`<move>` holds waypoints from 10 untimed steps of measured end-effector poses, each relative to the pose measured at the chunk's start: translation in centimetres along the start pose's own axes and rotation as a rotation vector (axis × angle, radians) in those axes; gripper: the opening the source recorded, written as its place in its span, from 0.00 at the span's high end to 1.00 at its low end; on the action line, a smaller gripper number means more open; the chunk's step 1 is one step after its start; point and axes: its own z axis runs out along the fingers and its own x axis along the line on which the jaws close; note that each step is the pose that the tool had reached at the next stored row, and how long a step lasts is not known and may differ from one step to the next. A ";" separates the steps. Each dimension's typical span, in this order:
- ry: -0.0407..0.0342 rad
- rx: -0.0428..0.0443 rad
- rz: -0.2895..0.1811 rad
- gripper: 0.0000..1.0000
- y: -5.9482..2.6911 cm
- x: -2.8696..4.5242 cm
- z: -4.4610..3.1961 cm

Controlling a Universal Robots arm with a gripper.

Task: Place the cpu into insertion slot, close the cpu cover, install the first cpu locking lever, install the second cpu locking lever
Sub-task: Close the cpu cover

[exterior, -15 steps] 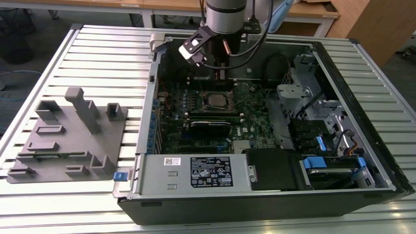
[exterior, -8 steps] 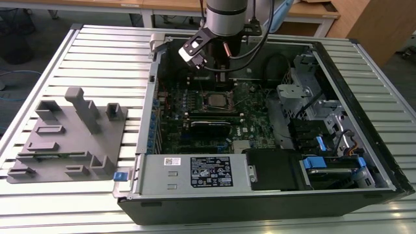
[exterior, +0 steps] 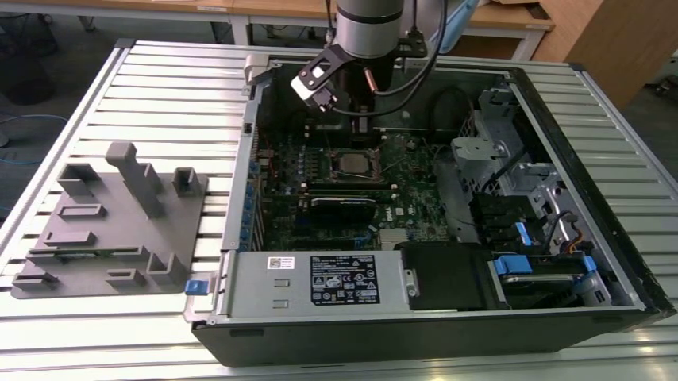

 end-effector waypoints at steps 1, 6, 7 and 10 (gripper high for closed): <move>0.0001 0.0000 0.000 0.89 0.00 0.00 -0.04; 0.0000 0.0000 0.000 0.89 0.01 0.00 -0.12; 0.0000 0.0000 0.000 0.89 0.01 0.00 -0.13; -0.0002 0.0001 0.000 0.89 0.01 0.00 -0.22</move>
